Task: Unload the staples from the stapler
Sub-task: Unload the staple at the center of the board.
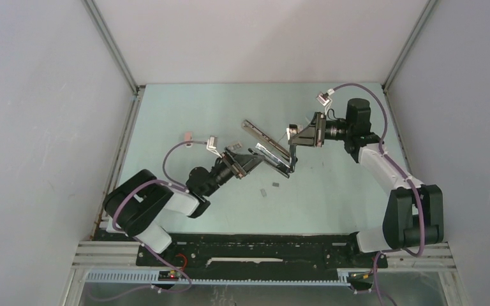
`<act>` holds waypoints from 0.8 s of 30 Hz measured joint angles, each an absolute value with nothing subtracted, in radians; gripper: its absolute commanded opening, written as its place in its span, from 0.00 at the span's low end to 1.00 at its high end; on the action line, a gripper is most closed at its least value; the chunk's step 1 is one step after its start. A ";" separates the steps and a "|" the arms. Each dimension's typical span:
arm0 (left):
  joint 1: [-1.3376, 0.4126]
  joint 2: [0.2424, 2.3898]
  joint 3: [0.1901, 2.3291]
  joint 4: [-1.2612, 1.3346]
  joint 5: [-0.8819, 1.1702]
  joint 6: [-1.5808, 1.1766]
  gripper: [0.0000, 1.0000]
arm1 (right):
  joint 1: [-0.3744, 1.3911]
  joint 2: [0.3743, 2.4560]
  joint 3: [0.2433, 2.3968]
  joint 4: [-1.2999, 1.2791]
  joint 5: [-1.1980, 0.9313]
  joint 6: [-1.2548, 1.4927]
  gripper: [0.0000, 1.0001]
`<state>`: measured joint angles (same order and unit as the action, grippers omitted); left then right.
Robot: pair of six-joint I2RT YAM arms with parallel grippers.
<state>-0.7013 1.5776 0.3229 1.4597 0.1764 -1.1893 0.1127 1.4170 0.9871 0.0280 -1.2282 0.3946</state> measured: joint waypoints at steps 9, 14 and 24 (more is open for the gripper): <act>-0.721 1.645 0.397 1.475 0.172 -1.272 0.47 | 0.115 1.462 0.889 0.315 -1.243 0.690 0.00; -0.722 1.645 0.400 1.475 0.146 -1.302 0.17 | 0.113 1.467 0.845 0.414 -1.238 0.776 0.00; -0.714 1.647 0.366 1.411 0.050 -1.372 0.00 | 0.080 1.466 0.679 0.526 -1.198 0.874 0.00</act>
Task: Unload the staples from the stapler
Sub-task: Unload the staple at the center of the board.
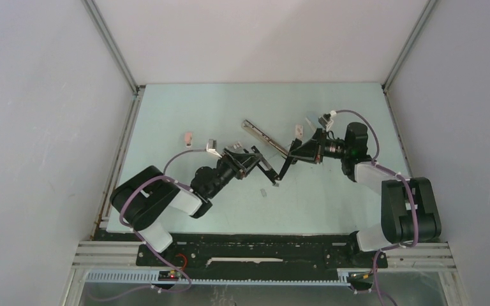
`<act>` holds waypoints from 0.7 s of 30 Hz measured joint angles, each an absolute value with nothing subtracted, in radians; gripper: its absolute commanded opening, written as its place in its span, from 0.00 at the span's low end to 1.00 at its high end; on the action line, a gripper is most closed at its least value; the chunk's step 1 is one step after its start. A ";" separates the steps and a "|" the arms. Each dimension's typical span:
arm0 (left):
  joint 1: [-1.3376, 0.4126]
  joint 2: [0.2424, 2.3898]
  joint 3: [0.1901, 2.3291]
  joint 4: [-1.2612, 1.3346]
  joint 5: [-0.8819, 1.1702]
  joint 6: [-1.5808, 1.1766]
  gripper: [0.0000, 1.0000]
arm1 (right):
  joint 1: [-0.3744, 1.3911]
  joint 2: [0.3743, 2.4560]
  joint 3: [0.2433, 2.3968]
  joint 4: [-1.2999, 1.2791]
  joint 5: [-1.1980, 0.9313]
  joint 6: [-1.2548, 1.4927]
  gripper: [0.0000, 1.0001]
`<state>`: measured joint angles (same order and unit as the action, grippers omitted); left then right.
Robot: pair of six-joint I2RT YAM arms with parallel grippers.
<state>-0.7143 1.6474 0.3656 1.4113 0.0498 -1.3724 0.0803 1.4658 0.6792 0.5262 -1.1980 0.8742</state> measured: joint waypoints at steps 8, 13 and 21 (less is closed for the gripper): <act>-0.704 1.647 0.275 1.373 -0.084 -1.526 0.00 | 0.041 1.472 0.571 0.472 -1.161 0.897 0.00; -0.710 1.654 0.237 1.326 -0.157 -1.630 0.00 | 0.032 1.460 0.503 0.426 -1.131 0.897 0.00; -0.791 1.623 0.229 1.065 -0.249 -1.855 0.00 | 0.054 1.464 0.429 0.376 -1.063 0.904 0.00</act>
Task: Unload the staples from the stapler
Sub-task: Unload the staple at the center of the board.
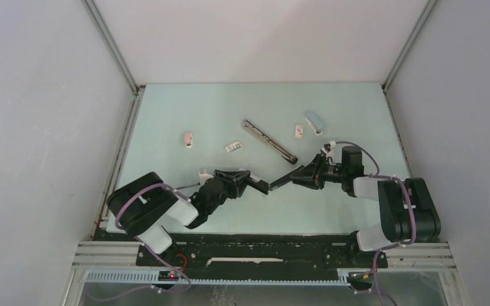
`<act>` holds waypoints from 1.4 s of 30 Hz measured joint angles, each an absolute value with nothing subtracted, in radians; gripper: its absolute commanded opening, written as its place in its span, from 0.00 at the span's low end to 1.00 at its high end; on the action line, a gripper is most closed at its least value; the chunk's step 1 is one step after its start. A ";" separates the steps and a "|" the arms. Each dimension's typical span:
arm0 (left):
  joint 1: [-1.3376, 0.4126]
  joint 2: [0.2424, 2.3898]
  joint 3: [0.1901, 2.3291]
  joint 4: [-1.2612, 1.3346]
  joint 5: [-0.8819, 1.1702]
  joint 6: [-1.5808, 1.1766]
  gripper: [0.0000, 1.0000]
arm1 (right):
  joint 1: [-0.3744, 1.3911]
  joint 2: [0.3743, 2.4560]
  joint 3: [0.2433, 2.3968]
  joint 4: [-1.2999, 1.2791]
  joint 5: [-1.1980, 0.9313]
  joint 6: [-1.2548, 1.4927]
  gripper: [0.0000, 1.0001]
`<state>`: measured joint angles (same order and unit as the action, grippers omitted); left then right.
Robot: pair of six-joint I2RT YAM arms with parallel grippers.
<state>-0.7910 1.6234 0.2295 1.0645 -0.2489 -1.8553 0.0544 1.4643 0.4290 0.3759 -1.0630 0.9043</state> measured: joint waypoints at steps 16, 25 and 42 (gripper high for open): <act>-0.795 1.375 0.395 0.213 -0.326 -2.016 0.10 | 0.184 1.555 0.430 0.355 -0.943 1.039 0.00; -0.782 1.433 0.452 0.133 -0.283 -2.020 0.10 | 0.185 1.588 0.443 0.278 -0.854 0.988 0.09; -0.772 1.485 0.498 0.123 -0.305 -2.008 0.09 | 0.173 1.699 0.460 0.447 -0.883 0.954 0.45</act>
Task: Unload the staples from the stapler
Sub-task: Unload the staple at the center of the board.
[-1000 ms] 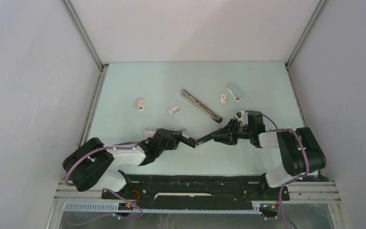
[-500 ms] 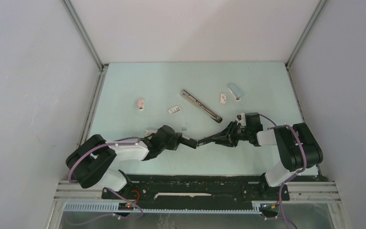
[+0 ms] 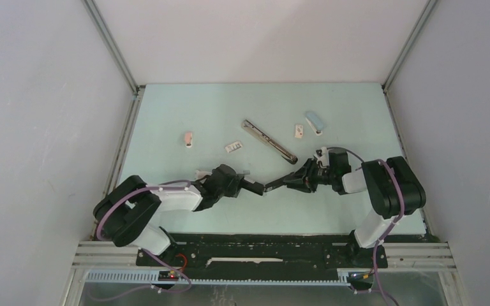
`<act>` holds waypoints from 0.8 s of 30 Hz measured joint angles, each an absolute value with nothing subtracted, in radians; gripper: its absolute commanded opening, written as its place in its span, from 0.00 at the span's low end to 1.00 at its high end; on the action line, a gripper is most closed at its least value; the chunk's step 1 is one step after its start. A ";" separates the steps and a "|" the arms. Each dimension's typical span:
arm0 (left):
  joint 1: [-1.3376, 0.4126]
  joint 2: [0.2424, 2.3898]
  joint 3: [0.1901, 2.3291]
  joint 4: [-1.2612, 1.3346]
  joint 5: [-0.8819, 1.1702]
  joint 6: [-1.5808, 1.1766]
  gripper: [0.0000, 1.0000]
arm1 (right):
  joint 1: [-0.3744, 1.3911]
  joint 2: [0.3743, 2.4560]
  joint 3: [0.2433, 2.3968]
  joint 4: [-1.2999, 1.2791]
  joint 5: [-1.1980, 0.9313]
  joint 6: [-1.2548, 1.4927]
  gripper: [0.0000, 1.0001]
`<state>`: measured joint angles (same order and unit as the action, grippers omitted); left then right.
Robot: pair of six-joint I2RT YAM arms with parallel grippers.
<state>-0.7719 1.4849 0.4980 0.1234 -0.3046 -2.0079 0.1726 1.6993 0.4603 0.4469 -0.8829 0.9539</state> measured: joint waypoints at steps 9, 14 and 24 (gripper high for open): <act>-0.764 1.542 0.524 0.175 -0.308 -2.070 0.09 | 0.190 1.692 0.437 0.499 -0.969 0.953 0.54; -0.764 1.545 0.524 0.184 -0.308 -2.072 0.08 | 0.170 1.678 0.437 0.523 -0.990 0.955 0.54; -0.765 1.544 0.501 0.224 -0.310 -2.079 0.08 | 0.156 1.465 0.563 0.366 -1.097 0.666 0.50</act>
